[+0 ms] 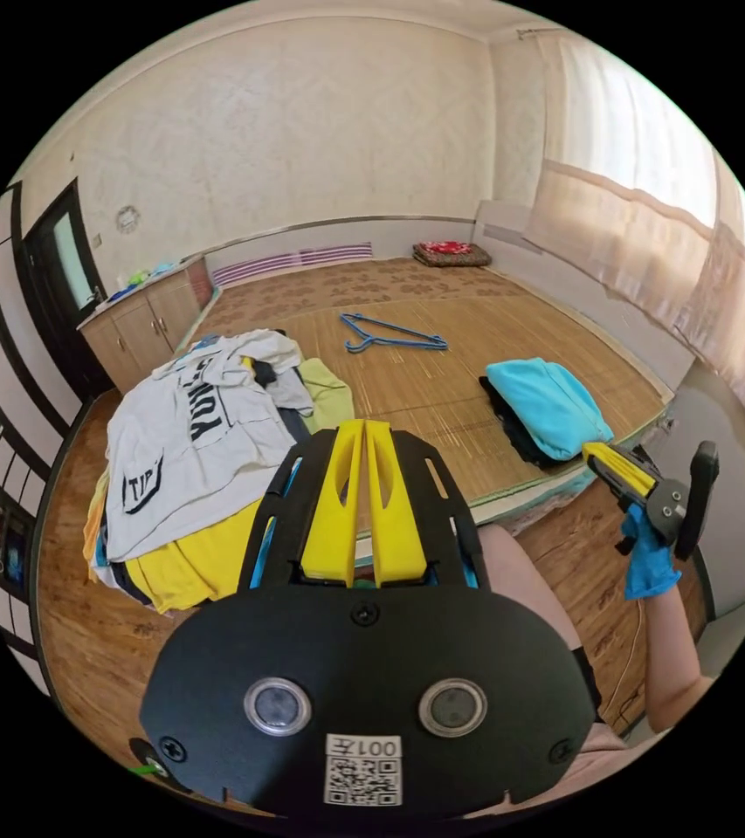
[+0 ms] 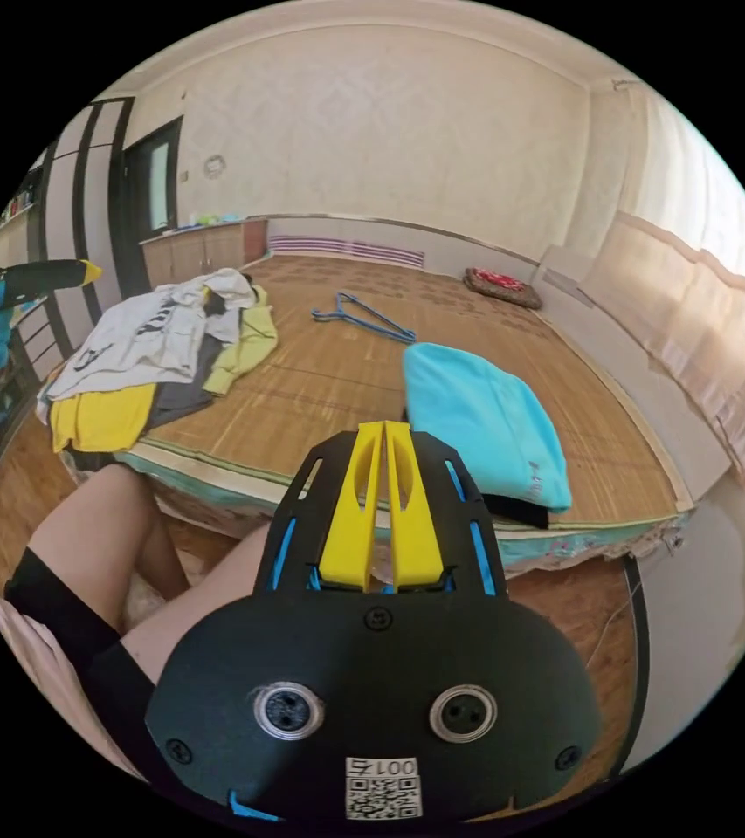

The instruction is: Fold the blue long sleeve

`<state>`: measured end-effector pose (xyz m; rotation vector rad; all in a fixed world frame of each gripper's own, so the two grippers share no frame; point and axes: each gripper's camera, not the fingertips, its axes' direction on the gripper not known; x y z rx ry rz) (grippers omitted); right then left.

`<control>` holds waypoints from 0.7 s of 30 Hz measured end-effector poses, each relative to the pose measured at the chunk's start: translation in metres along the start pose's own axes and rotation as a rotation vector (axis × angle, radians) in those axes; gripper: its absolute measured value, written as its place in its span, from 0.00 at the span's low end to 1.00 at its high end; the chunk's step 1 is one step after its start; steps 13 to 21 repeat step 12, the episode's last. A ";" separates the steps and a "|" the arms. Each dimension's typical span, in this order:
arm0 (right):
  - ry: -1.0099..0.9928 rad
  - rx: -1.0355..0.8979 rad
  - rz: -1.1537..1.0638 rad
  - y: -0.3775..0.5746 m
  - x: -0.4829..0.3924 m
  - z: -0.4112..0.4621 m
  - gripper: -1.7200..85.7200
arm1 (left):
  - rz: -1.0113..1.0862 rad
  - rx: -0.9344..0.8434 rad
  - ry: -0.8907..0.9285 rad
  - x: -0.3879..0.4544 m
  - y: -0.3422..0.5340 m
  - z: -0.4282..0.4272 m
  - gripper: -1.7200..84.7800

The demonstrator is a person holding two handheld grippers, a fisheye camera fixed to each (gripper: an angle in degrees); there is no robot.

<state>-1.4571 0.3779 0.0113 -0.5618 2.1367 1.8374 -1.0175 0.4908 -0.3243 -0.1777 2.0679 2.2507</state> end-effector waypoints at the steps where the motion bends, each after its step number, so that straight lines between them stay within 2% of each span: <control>1: -0.030 0.010 -0.015 -0.002 -0.018 -0.002 0.03 | -0.022 0.008 -0.003 -0.010 0.004 -0.005 0.01; 10: -0.112 0.032 -0.062 0.001 -0.115 -0.008 0.03 | -0.062 -0.004 -0.103 -0.058 0.030 -0.016 0.01; 21: -0.160 0.034 -0.017 0.002 -0.119 -0.007 0.03 | -0.072 -0.003 -0.100 -0.065 0.033 -0.017 0.01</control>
